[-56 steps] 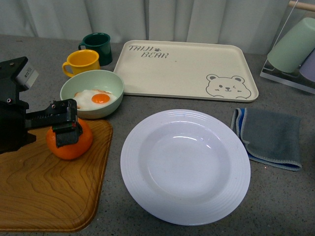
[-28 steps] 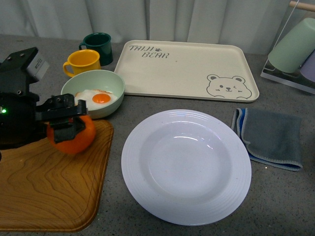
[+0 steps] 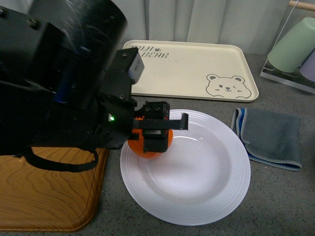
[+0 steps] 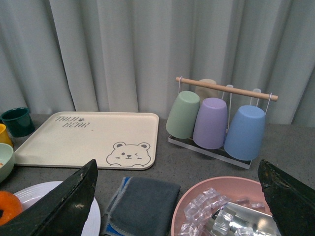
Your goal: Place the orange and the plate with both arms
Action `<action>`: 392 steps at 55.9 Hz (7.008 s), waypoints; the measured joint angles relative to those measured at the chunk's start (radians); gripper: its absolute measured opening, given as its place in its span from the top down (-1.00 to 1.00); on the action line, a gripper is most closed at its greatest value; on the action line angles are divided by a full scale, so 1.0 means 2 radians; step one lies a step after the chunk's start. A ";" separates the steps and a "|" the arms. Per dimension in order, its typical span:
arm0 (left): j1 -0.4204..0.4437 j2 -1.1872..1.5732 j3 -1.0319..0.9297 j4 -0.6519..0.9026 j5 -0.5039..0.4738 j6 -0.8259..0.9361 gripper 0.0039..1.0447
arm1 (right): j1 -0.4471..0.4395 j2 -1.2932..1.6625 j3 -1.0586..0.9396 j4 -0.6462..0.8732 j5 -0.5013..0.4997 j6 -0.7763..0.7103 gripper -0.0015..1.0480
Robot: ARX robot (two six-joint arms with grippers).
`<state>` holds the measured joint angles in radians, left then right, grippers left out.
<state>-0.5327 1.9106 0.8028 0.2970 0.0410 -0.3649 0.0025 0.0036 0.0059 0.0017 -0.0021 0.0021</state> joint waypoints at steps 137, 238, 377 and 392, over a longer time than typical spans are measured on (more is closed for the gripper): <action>0.213 -0.587 -0.391 0.205 -0.072 0.179 0.93 | 0.000 0.000 0.000 0.000 0.000 0.000 -0.82; 0.265 -0.953 -0.392 -0.147 -0.021 0.180 -0.88 | 0.135 0.549 0.161 0.083 -0.044 0.204 -0.82; 0.265 -0.953 -0.392 -0.147 -0.021 0.180 -0.88 | 0.029 0.997 0.362 0.291 -0.382 0.422 0.92; 0.265 -0.953 -0.392 -0.147 -0.021 0.180 -0.88 | 0.017 1.102 0.535 0.245 -0.371 0.467 0.92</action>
<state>-0.0025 0.0040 0.0193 0.0021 -0.0002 -0.0051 0.0368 2.2074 1.0767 0.4919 -0.7444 0.9367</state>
